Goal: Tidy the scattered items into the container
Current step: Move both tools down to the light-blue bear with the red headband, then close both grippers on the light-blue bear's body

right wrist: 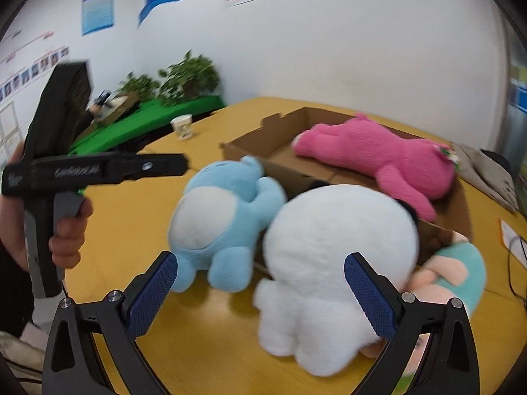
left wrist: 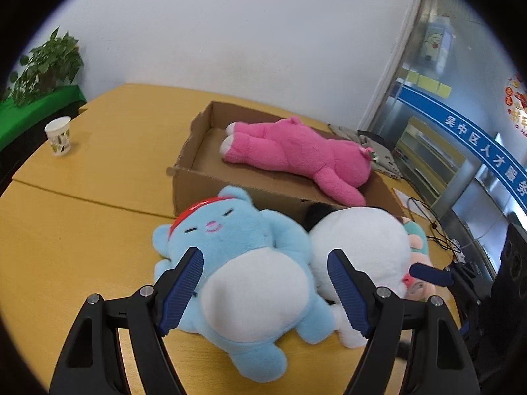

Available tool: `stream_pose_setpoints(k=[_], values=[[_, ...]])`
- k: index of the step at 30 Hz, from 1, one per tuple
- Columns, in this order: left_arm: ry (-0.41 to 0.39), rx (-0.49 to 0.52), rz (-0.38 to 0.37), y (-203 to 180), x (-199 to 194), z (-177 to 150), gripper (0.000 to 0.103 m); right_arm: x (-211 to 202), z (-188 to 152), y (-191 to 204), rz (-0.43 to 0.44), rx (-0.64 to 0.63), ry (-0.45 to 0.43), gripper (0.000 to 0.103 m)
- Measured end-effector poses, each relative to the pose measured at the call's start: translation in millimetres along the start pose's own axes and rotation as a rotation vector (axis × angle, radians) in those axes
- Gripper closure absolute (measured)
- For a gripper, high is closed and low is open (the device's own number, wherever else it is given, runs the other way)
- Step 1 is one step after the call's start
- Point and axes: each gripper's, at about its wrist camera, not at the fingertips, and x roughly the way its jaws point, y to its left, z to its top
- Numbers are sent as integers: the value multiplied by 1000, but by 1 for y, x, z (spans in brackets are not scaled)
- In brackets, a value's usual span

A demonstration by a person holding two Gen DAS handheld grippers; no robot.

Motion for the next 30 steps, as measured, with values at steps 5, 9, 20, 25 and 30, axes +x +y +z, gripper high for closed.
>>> stream_pose_setpoints(k=[5,9,20,25,30], values=[[44,-40,-10,22,16,-4,25,35,-2,32,39,-132,33,0],[102,-43,1,35,36,-11,25,56,0,41,86,-125,49,0],[166,-93,-136,46,57,-20,24,103,-5,39,127,-20,143,0],[213,-124,-159,50,63,-20,21,105,-6,45,106,-40,152,0],[241,-139,-201,53,65,-23,20,98,-6,41,148,20,159,0]])
